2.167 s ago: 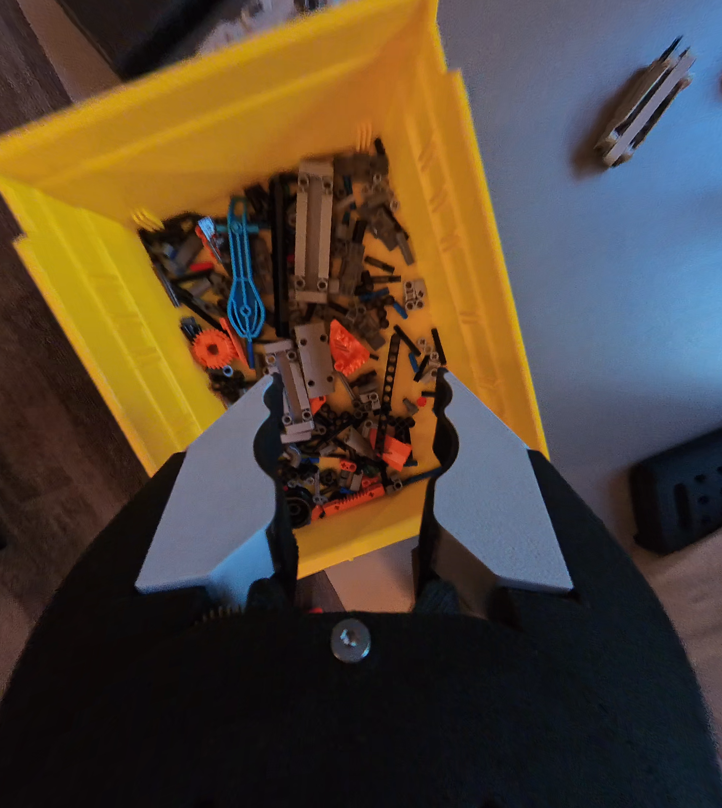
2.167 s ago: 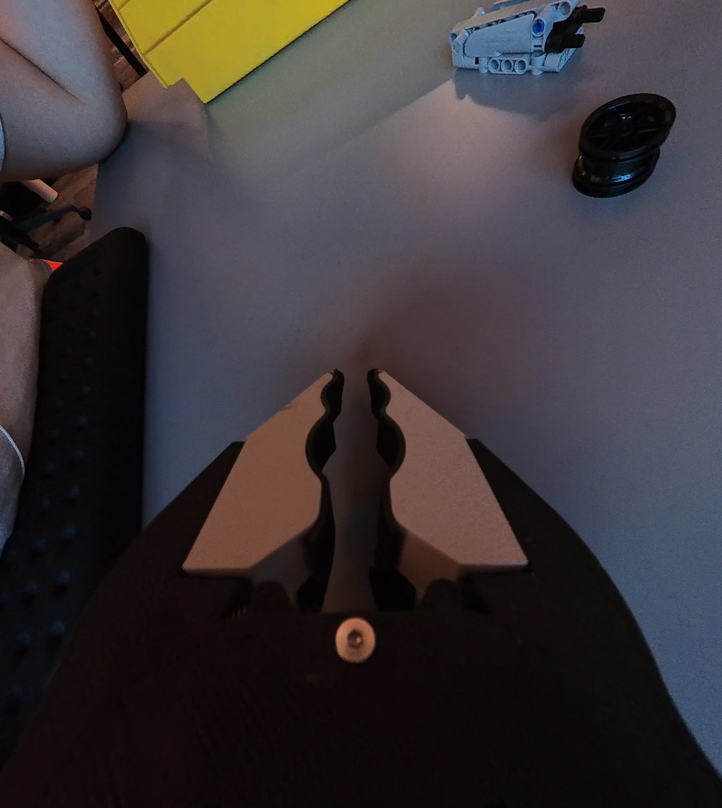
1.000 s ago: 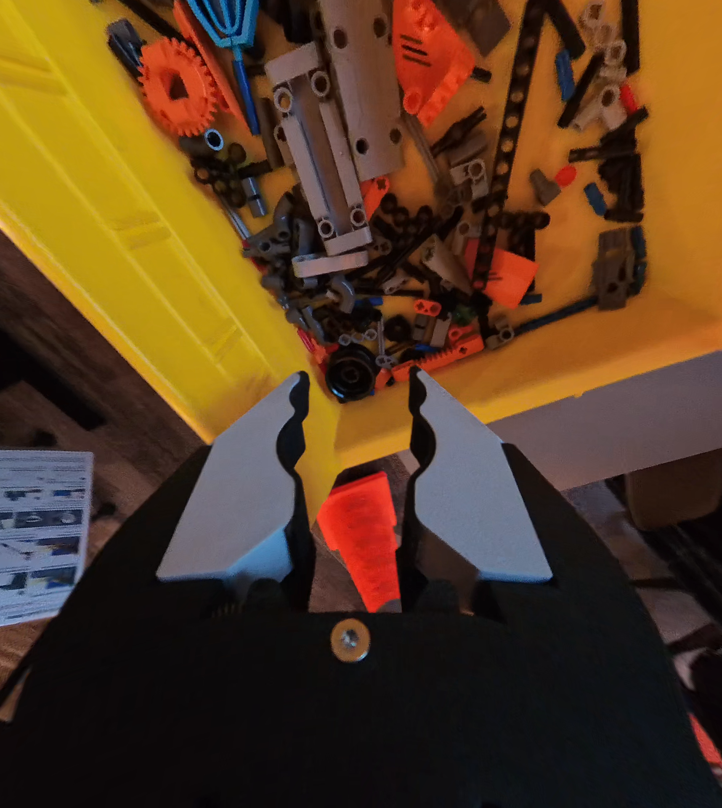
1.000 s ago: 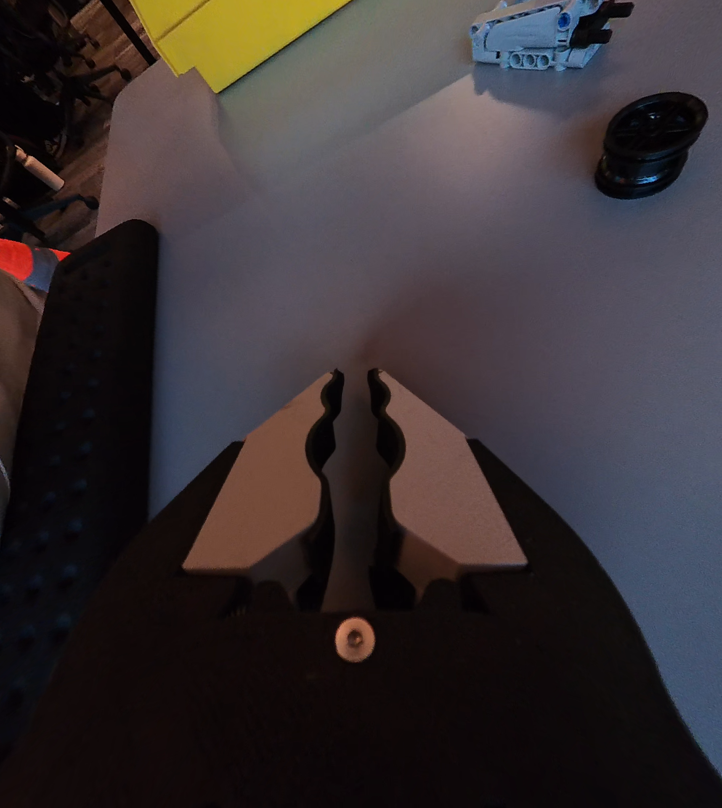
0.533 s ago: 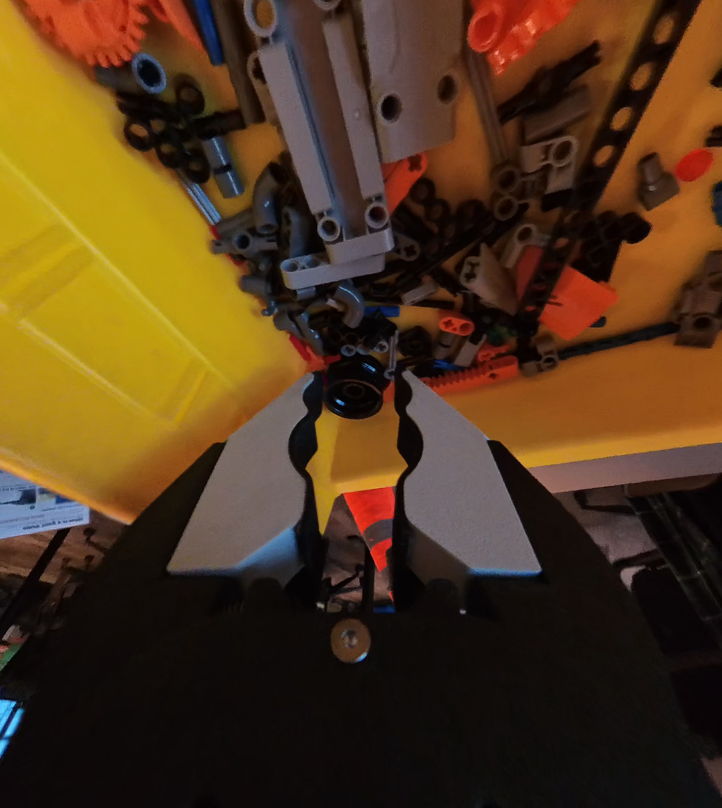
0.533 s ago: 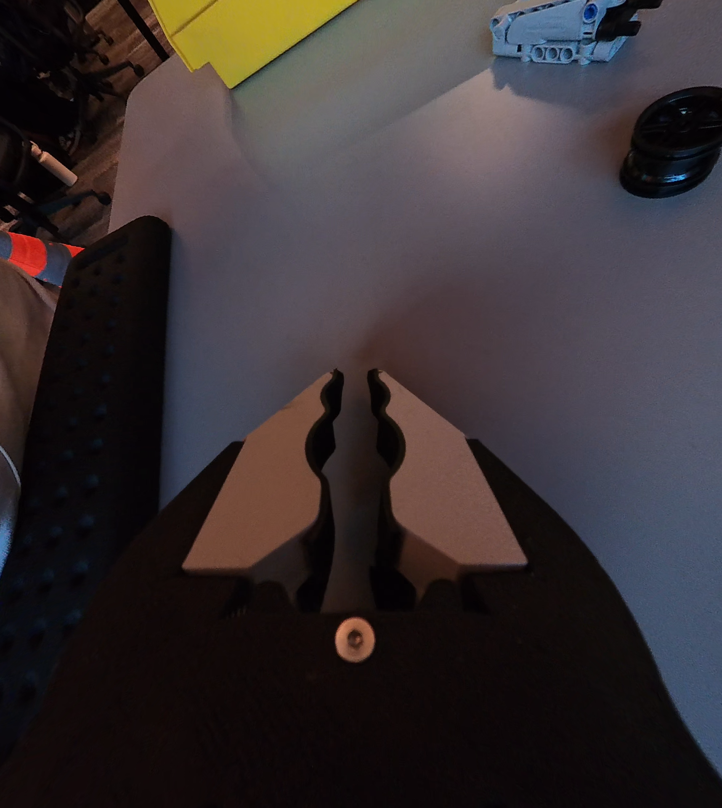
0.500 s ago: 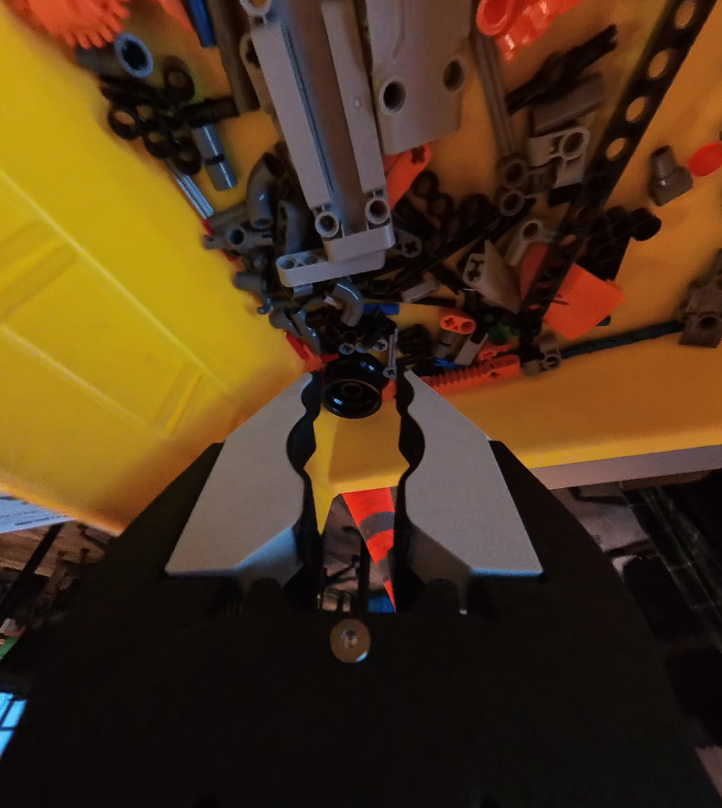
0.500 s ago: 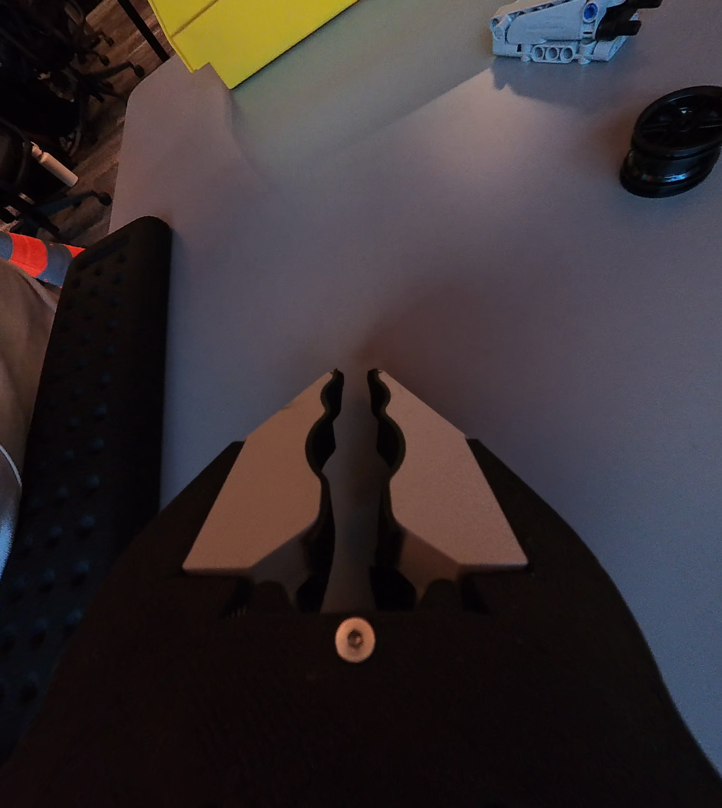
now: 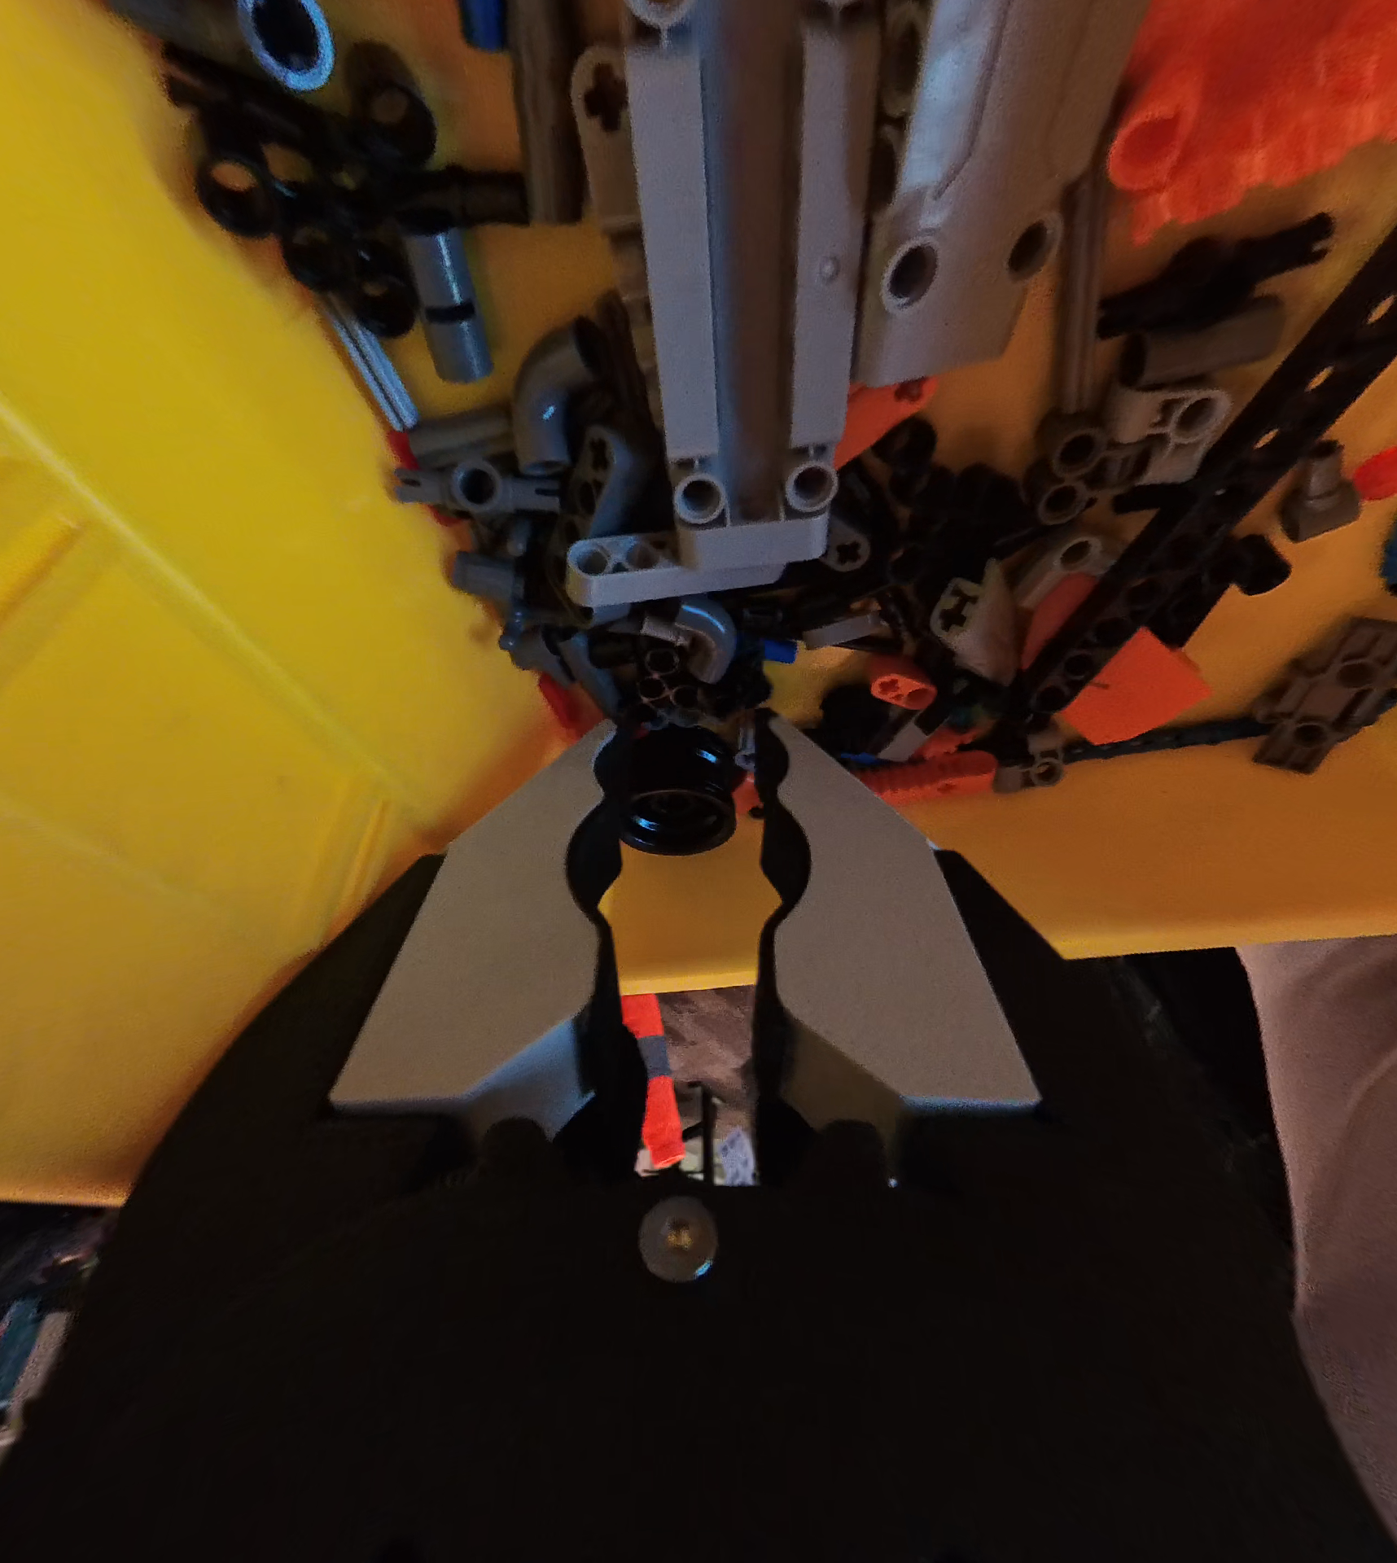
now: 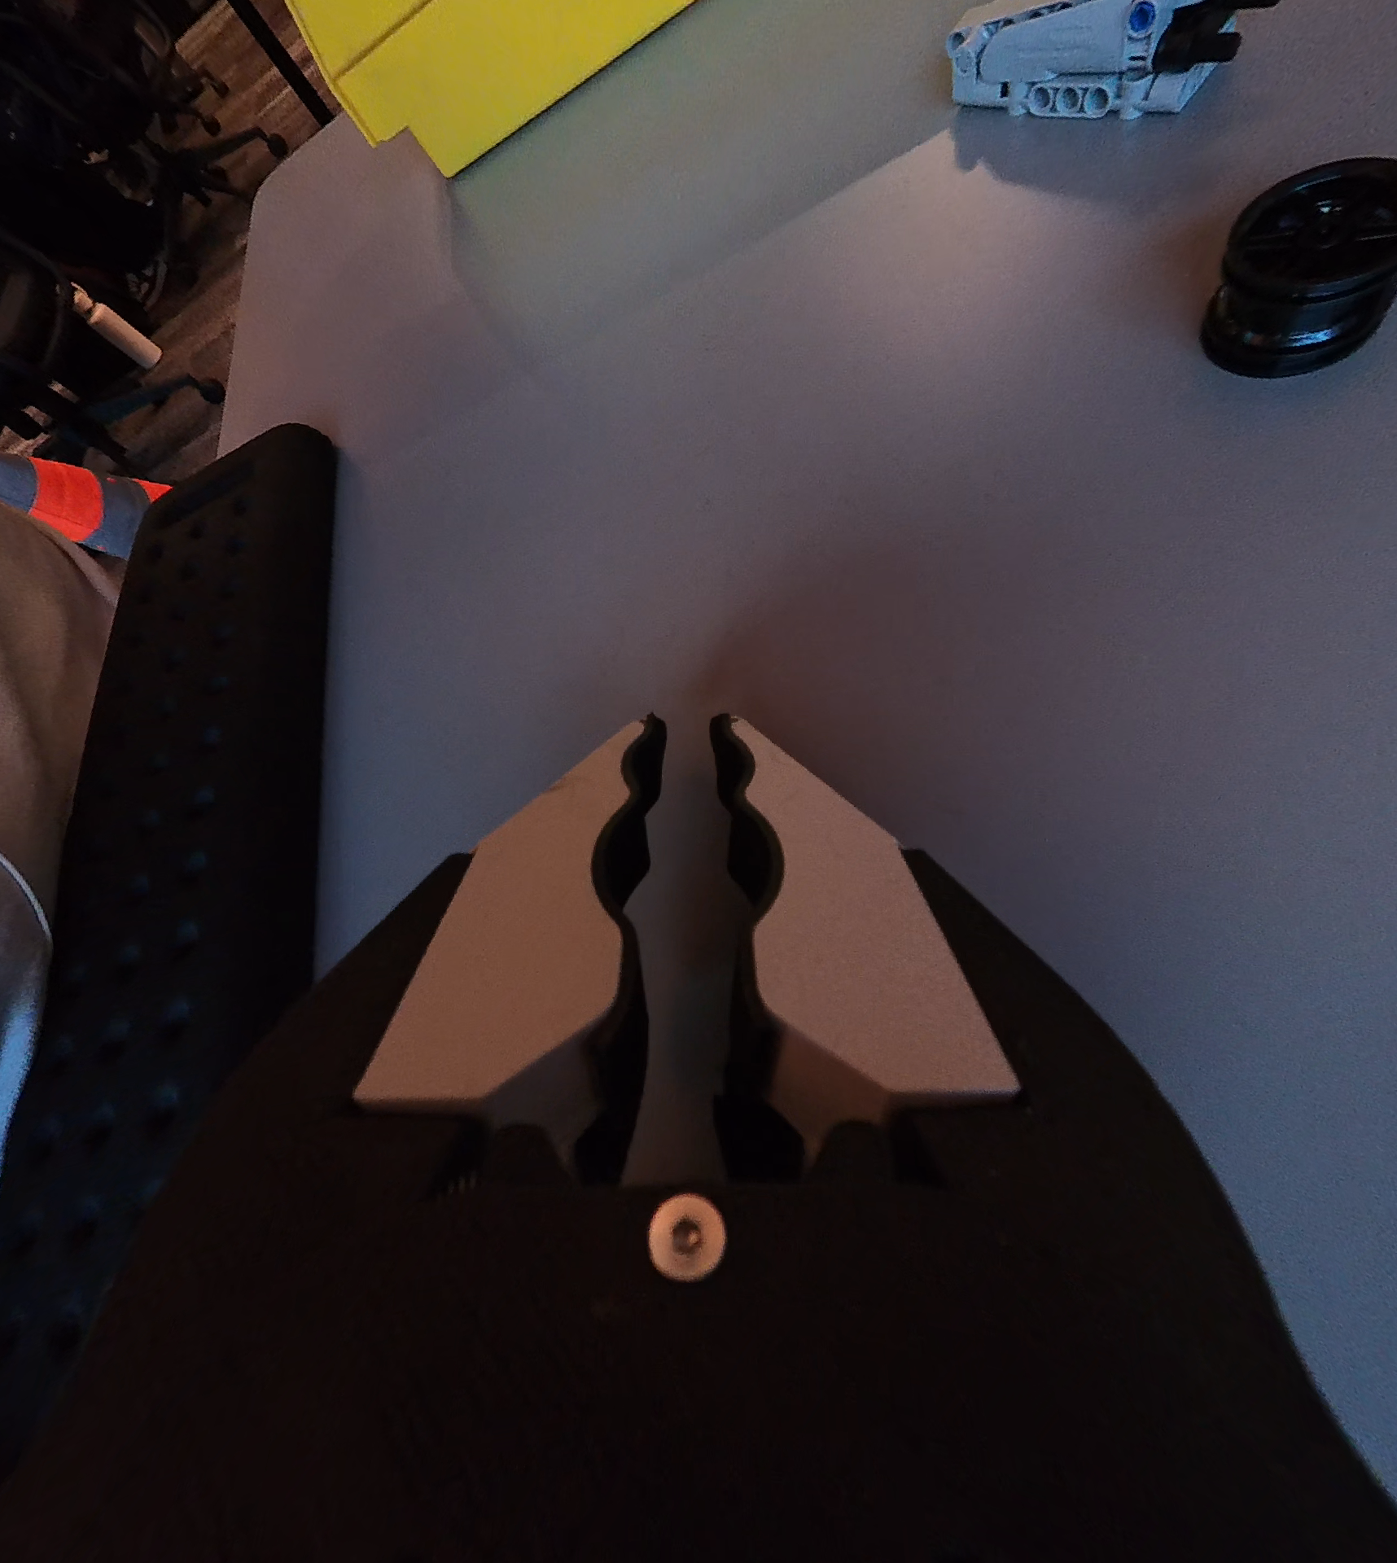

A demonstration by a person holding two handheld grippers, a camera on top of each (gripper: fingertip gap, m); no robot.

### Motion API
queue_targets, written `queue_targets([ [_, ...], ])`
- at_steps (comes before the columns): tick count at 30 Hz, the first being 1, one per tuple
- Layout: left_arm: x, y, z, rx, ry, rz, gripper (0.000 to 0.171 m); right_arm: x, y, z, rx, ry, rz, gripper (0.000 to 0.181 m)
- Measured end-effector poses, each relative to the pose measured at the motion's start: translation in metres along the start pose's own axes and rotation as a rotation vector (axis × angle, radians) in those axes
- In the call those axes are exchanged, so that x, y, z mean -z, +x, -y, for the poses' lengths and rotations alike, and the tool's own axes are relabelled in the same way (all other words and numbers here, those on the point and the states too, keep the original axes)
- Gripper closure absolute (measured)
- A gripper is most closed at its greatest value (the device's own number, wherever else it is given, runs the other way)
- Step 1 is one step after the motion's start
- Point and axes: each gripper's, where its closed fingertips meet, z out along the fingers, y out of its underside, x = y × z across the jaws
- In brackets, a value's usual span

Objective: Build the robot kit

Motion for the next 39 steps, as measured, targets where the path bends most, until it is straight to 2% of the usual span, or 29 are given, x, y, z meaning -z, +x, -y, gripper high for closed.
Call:
queue_targets([
  [14,-0.0010,-0.0009,0.0012,-0.040,0.005,0.024,0.145,-0.0004,-0.0010,-0.0003,0.004,-0.002,0.002,0.169],
  [22,-0.0002,0.0084,-0.0001,-0.082,0.000,0.004,0.131,-0.0003,-0.0006,-0.0001,-0.004,-0.001,0.006,0.169],
  [29,-0.0001,0.0021,0.0025,-0.057,0.004,-0.026,0.145,-0.0004,-0.0005,0.0000,-0.005,0.000,0.006,0.169],
  [37,0.0004,0.0082,0.0033,-0.031,-0.004,-0.069,0.139,-0.0004,-0.0004,-0.0001,-0.006,0.000,0.006,0.170],
  [39,0.0002,0.0079,0.0038,-0.028,0.001,-0.056,0.144,-0.0004,-0.0004,0.0000,-0.007,0.000,0.007,0.170],
])
